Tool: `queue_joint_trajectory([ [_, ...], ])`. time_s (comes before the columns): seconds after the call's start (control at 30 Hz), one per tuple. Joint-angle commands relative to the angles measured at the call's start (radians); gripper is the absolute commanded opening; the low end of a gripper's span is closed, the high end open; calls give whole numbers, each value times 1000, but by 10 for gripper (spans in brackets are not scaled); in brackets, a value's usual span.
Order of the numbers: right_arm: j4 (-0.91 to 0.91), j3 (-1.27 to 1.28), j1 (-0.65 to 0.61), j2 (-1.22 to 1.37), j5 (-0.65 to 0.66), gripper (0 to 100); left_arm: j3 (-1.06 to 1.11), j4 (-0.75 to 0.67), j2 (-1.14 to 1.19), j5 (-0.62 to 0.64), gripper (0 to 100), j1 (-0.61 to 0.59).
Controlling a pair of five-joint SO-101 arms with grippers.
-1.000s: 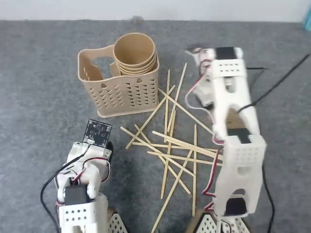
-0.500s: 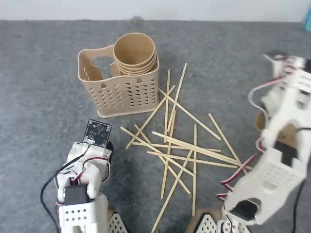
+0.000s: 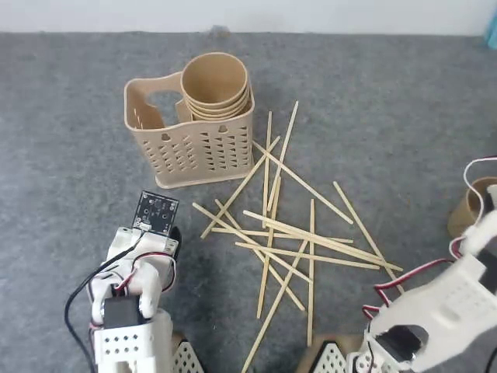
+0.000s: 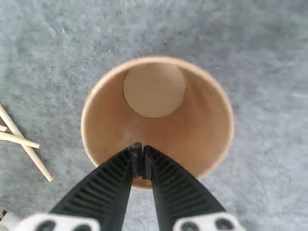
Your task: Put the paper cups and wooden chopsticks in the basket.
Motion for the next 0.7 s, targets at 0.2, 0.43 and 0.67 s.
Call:
queue_joint_trajectory([
  [0.2, 85, -52, 35, -381, 14, 183, -5, -20, -18, -12, 178, -8],
  [0.43, 41, 31, 45, -357, 9, 227, -5, -20, -18, -12, 178, -9],
  [0.67, -117, 176, 44, -229, 9, 143, -5, -6, -21, -12, 178, -9],
])
